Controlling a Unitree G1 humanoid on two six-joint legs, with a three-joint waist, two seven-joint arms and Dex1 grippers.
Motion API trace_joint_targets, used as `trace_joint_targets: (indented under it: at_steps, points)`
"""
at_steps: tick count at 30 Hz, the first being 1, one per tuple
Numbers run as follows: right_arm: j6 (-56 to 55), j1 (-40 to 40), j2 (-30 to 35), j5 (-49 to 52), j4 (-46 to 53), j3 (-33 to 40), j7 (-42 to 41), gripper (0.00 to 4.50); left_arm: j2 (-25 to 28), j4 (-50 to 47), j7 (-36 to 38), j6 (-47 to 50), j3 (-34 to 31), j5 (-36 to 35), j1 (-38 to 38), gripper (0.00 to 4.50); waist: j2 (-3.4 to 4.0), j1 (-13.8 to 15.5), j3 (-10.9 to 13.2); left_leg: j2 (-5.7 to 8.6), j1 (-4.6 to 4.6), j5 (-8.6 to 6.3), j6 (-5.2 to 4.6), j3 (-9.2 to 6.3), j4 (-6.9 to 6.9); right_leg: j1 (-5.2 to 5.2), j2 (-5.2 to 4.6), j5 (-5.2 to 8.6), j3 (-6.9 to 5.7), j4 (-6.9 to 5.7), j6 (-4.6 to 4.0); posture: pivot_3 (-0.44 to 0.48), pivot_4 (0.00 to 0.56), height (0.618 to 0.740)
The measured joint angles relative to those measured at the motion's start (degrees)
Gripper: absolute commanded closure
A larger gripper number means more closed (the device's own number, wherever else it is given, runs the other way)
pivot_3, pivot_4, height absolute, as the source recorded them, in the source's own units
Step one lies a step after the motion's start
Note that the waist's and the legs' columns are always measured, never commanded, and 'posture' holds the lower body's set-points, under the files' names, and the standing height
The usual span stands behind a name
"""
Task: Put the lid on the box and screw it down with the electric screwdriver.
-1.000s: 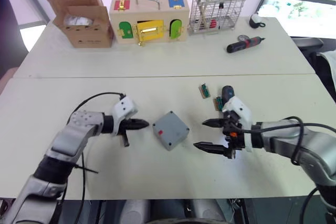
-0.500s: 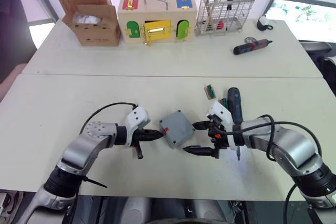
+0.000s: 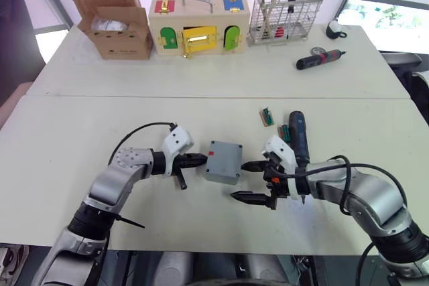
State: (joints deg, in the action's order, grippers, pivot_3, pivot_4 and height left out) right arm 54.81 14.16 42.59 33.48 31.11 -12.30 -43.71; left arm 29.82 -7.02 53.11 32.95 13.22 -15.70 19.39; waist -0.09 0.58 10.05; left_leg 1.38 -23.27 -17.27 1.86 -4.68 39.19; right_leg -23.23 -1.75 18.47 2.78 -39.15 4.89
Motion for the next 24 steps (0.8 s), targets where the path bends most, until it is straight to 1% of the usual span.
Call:
trace_joint_targets:
  at_steps: [2, 5, 10, 14, 21, 24]
  points:
    - [0.22, -0.60, 1.05, 0.06, 0.58, 1.15, 0.02, 0.01, 1.16, -0.44, 0.91, 0.14, 0.02, -0.09, -0.22, 4.50, 0.00, -0.01, 0.00, 0.00, 0.00, 0.00, 0.00, 0.00, -0.01, 0.00, 0.00, 0.00, 0.00, 0.01, 0.00, 0.000, 0.150, 0.740]
    - [1.49, -1.22, 3.56, 0.99, 1.29, 5.97, 0.18, 0.01, 3.93, -1.35, 2.71, 0.52, -0.49, -0.88, -0.90, 4.50, 0.00, -0.02, 0.00, -0.01, 0.00, 0.00, 0.00, 0.00, -0.03, 0.00, 0.00, 0.00, 0.00, 0.02, 0.00, 0.000, 0.150, 0.740]
    - [3.69, -1.32, 2.67, 2.68, 0.26, 13.68, 3.47, 0.01, 6.84, -1.53, 4.32, 0.95, -1.08, -1.34, -0.74, 4.50, 0.00, -0.12, -0.01, -0.04, 0.01, 0.00, -0.01, 0.01, -0.06, -0.01, 0.04, 0.00, 0.01, 0.01, 0.00, 0.000, 0.150, 0.740]
    - [3.71, -1.54, 2.49, 1.07, -2.90, 14.83, 5.80, 0.01, 7.16, -0.69, 4.41, 1.06, -1.13, -1.33, 0.06, 4.50, 0.00, 0.01, -0.01, -0.03, 0.00, 0.00, -0.01, 0.03, -0.05, -0.01, 0.02, 0.00, 0.02, 0.01, 0.00, 0.000, 0.150, 0.740]
    - [4.15, -3.35, 7.84, 1.12, -3.16, 16.96, 3.86, 0.01, 7.20, -0.50, 4.43, 1.18, -1.07, -1.25, 0.31, 4.50, 0.00, 0.08, -0.01, -0.02, 0.00, -0.01, -0.01, 0.03, -0.05, 0.00, 0.02, 0.00, 0.02, 0.01, 0.00, 0.000, 0.150, 0.740]
    - [3.53, -4.43, 9.03, 1.06, -3.17, 18.01, 3.05, 0.01, 7.16, -0.50, 4.41, 1.17, -1.02, -1.23, 0.31, 4.50, -0.01, 0.09, -0.02, -0.02, 0.00, -0.01, -0.01, 0.04, -0.05, 0.01, 0.02, 0.00, 0.02, 0.02, 0.00, 0.000, 0.150, 0.740]
